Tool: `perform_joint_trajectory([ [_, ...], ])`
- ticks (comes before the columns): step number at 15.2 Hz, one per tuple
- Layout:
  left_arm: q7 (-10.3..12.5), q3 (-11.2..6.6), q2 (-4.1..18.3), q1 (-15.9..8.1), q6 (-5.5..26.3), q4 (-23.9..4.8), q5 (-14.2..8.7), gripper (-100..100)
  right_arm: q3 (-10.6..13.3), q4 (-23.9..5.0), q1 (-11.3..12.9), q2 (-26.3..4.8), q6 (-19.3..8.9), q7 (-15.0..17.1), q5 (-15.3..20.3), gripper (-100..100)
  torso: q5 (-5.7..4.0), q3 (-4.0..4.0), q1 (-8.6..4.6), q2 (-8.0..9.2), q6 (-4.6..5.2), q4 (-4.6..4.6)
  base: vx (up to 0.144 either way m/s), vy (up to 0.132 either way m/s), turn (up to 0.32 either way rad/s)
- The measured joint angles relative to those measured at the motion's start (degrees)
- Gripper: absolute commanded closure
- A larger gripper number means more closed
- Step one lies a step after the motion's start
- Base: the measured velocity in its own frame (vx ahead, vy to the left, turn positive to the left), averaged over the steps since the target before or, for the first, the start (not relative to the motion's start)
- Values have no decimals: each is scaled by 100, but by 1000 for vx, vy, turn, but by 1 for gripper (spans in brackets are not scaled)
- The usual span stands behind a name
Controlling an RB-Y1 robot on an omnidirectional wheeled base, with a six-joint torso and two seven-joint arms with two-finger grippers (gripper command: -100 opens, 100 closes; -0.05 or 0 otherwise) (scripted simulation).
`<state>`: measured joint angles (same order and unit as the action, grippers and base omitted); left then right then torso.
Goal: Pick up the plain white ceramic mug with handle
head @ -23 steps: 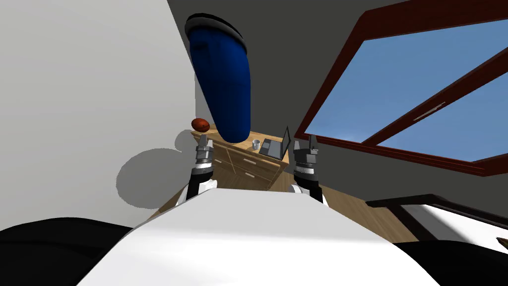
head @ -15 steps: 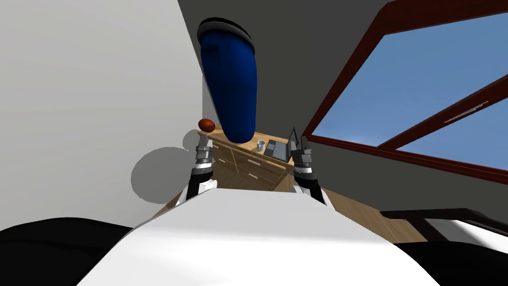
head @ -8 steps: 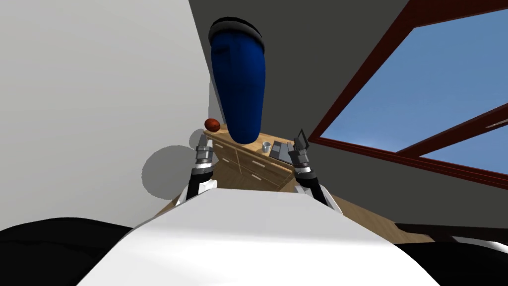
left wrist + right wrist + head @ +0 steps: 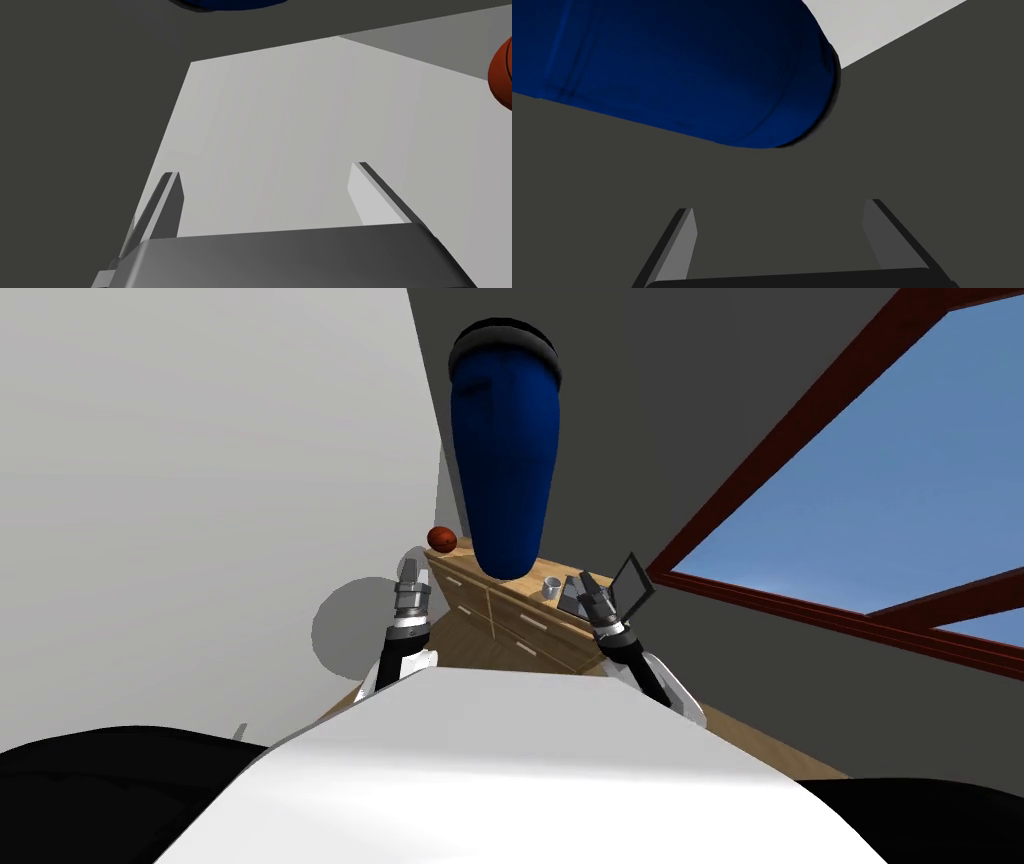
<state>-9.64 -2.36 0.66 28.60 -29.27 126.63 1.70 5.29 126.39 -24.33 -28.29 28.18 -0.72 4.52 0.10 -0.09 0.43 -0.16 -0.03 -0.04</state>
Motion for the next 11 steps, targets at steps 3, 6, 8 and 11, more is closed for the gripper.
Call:
perform_joint_trajectory([
  [3,0,0,0,0,0,0,0,0,21,-117,84,-381,24,0,58,-100,1,-1,3,-1,0,0,42,96,118],
  [6,0,0,0,0,0,0,0,0,38,-222,159,-723,52,6,97,-100,-3,4,-13,6,-1,1,27,65,105],
  [8,0,-1,0,0,0,0,0,0,46,-276,186,-983,69,7,130,-100,-2,3,-11,5,3,1,46,82,105],
  [11,0,0,0,0,0,0,0,0,63,-421,271,-1379,117,15,190,-100,1,-1,0,0,2,0,40,86,71],
])
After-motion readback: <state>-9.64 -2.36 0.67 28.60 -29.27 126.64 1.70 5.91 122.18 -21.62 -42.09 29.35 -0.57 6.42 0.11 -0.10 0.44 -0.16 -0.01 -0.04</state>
